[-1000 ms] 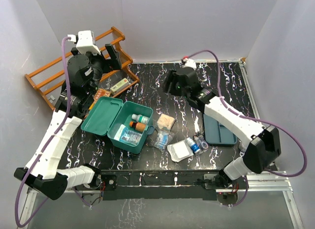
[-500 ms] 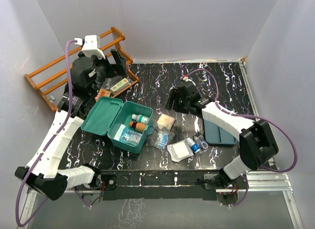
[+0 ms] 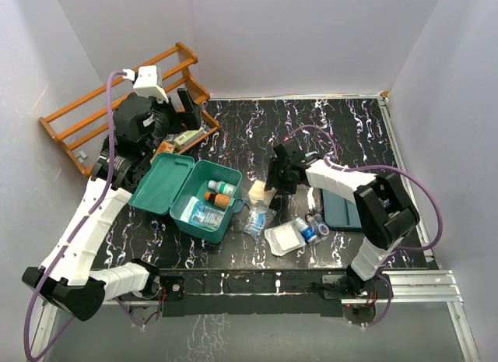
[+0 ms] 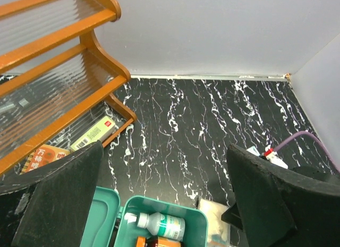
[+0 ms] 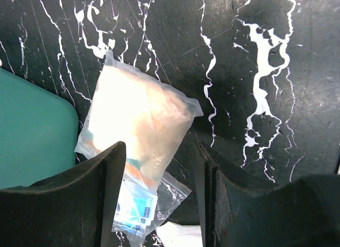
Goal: Organize the medicine kit
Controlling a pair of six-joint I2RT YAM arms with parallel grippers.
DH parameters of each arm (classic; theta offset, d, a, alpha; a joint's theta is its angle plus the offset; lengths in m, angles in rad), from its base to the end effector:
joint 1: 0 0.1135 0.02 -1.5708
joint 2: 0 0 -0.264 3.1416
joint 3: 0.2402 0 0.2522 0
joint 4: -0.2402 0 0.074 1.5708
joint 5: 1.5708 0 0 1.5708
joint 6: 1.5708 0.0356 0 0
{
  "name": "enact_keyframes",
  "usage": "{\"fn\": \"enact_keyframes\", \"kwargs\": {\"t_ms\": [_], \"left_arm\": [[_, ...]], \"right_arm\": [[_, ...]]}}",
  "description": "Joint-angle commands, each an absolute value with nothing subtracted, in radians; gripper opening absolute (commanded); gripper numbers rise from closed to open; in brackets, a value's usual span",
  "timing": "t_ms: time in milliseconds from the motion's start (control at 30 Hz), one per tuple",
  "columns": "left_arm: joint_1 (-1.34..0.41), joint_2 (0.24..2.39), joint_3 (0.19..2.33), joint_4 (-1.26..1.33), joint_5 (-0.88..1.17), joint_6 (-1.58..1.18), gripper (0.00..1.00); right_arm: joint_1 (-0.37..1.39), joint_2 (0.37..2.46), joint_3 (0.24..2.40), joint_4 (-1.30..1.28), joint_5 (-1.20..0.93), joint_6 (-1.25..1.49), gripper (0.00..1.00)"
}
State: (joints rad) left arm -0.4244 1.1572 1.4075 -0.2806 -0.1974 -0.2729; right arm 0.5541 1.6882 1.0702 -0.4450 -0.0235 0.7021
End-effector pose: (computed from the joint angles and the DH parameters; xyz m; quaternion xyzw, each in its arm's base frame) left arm 0.2263 -0.0946 0.4707 -0.0144 0.7174 -0.1703 0.6754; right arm 0.2875 0.1789 0.1869 0.0686 0.9654 0.1568 0.1965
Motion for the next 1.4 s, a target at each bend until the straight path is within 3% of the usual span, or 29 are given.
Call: {"fn": "enact_keyframes", "kwargs": {"t_ms": [0,267,333,433,533,1000,1367], "left_arm": [[-0.42,1.142,1.402,-0.292,-0.184,-0.29,0.99],[-0.42,1.12,1.373,-0.224,-0.219,-0.312,0.98],[-0.42,1.105,1.354,-0.191,-0.211,-0.313,0.98],[-0.42,1.103,1.357,-0.184,-0.203,-0.312,0.98],[-0.42,1.095,1.353,-0.155,-0.18,-0.3,0.98],[-0.42,1.115,1.34,-0.081,-0.142,-0.289,0.98],[-0.42,1.147,1.397,-0.037,-0.134,-0.287,0.98]], "right_arm": [[0.553,1.721,1.078,-0.411,-0.073,0.713,0.46],[0.552,1.795,1.091,-0.382,-0.083,0.709,0.36],[0.553,1.804,1.092,-0.382,-0.074,0.709,0.29],[0.553,1.8,1.089,-0.383,-0.02,0.712,0.12],[0.553,1.779,1.098,-0.379,0.028,0.692,0.06],[0.554,1.567,1.25,-0.274,0.164,0.468,0.03],[0.568,1.54,1.44,-0.152,-0.14,0.313,0.05]]}}
